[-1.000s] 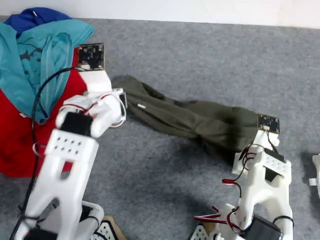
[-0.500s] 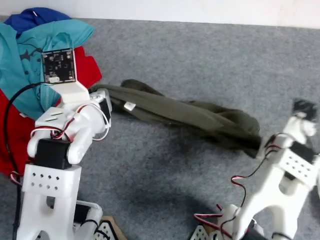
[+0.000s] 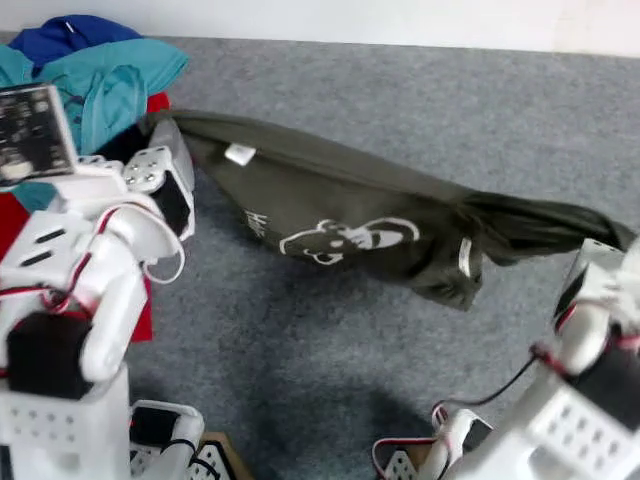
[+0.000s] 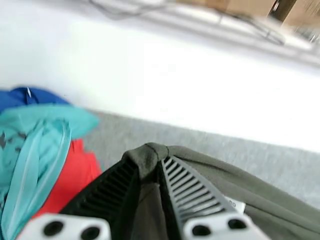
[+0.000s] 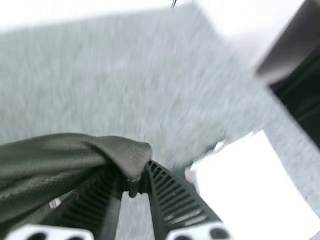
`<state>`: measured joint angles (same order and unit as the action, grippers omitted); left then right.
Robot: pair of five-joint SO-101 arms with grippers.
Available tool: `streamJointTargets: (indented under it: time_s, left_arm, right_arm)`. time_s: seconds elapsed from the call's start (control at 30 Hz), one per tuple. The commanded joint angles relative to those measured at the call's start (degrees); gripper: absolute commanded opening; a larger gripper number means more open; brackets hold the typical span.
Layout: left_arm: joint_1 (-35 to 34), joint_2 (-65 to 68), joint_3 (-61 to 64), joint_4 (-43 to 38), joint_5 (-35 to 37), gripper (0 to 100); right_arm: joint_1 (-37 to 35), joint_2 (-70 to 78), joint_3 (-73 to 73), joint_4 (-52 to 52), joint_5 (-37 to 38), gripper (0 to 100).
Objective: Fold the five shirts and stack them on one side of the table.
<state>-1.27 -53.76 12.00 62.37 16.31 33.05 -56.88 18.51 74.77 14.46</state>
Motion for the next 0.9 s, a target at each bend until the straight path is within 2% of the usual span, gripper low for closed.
streamJointTargets:
  time_s: [0.0, 0.23, 0.57, 0.77, 0.87]
  left_arm:
    - [-1.9, -4.2, -3.9, -0.4, 0.0, 1]
    - [-1.9, -17.8, -1.9, -4.6, 0.0, 1]
    - [-1.9, -28.1, 2.9, -13.0, 0.0, 1]
    - [-1.9, -31.2, 8.3, -14.9, -0.1, 1]
    - [-1.9, -31.2, 13.1, -15.6, -0.1, 1]
  right_arm:
    - [1.6, -6.5, -3.6, -3.6, -4.7, 0.8]
    - [1.6, -17.5, -3.6, -7.6, -8.9, 0.8]
    - [1.6, -32.0, -3.1, -15.8, -15.7, 0.8]
    - [1.7, -33.2, -2.9, -16.4, -15.7, 0.8]
    - [4.3, -30.5, 0.3, -16.7, -12.7, 0.8]
